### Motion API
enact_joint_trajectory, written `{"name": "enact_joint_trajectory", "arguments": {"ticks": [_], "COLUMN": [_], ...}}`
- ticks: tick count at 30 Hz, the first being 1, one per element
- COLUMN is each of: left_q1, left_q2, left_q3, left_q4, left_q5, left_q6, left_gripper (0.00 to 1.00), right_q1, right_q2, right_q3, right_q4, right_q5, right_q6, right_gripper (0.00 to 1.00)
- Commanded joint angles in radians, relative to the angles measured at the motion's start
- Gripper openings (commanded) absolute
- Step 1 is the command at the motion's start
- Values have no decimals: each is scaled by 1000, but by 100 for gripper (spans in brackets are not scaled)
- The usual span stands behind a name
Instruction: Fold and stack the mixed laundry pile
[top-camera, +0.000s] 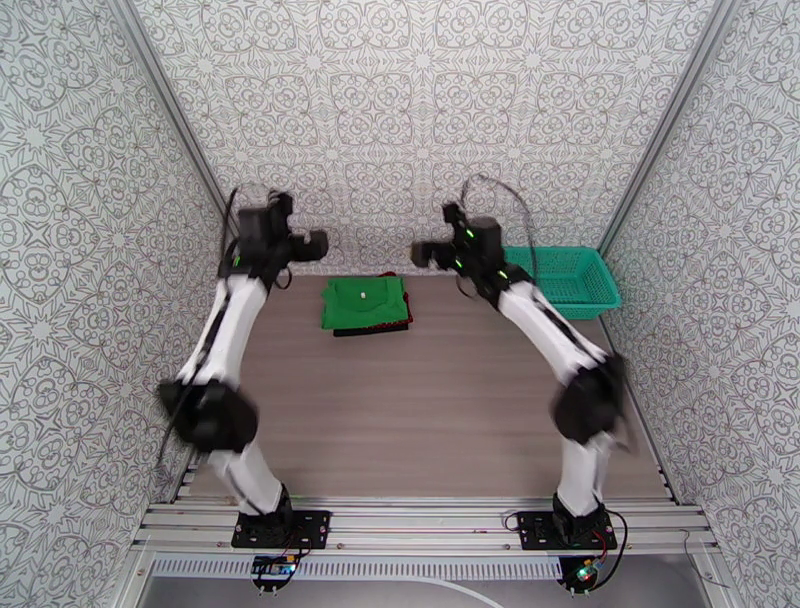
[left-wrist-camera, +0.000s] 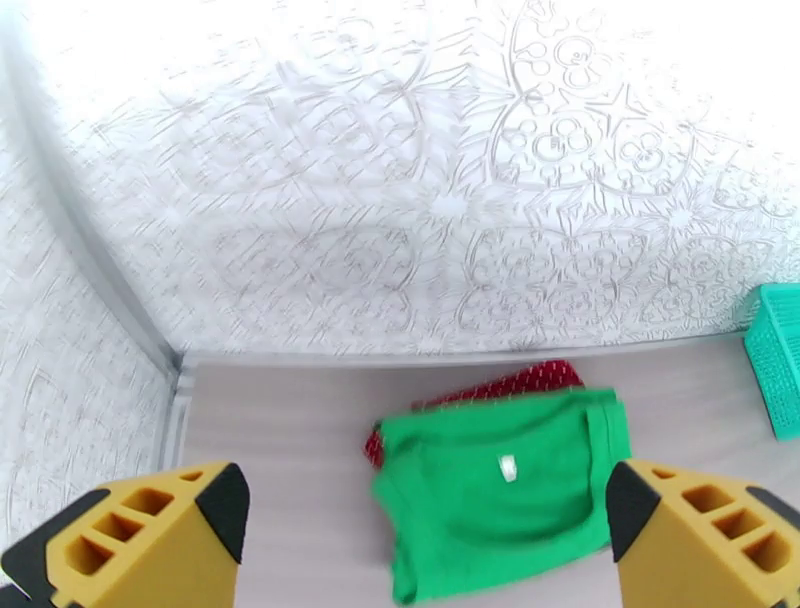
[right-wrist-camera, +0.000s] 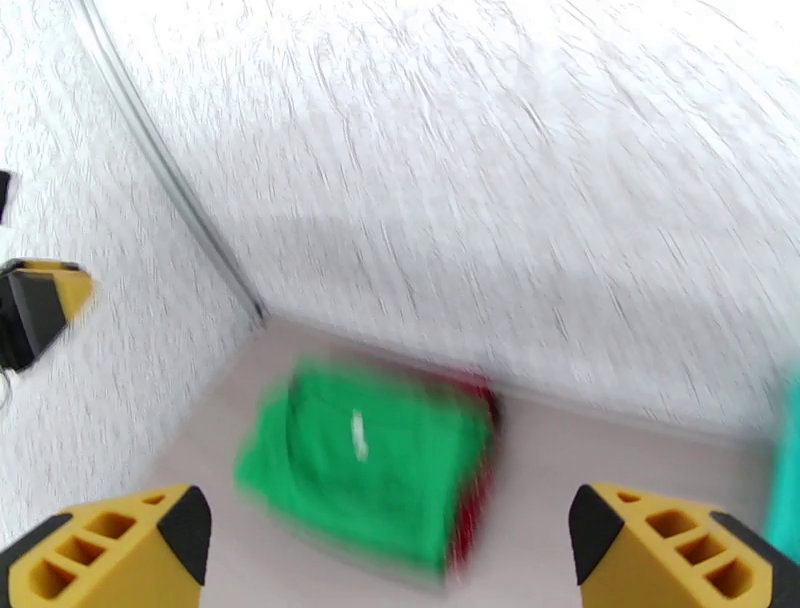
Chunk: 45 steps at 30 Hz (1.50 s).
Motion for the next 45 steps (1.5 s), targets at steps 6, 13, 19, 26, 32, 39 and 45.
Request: {"name": "enact_joint_trajectory", "arguments": {"ticks": [6,13,19,26,32,39,45], "left_q1": [61,69,74,73,85,82,44], "left_q2": [-495,-582,-317,91,55,52,52], "left_q3": [-894,-1154,-1257,-1168,-1082,-1084,-1060], "left_q4": [725,817,1172,1512,1272,1278,1229], "left_q5": [-63,-173,-175,-91,-14,-24,-50], "left_q6": [49,28,-5,36,37,38,83], "left_gripper": [99,99,99,99,99,100,99], "right_q1": [-2,-15,-92,-206,-290,-426,-426], "right_q2": [-568,-832,-777,-479,-64,-126,-124], "right_q3": [-782,-1102,-1320,-1400,-1280,-1119,-1126], "right_q4": [303,290,620,1165,1413,1016,1032], "right_q5": [383,616,671,543,419,199,203], "right_q6": [-107,-216,-270,-338,-327,-239,-237], "right_gripper": [99,99,99,99,99,99,99]}}
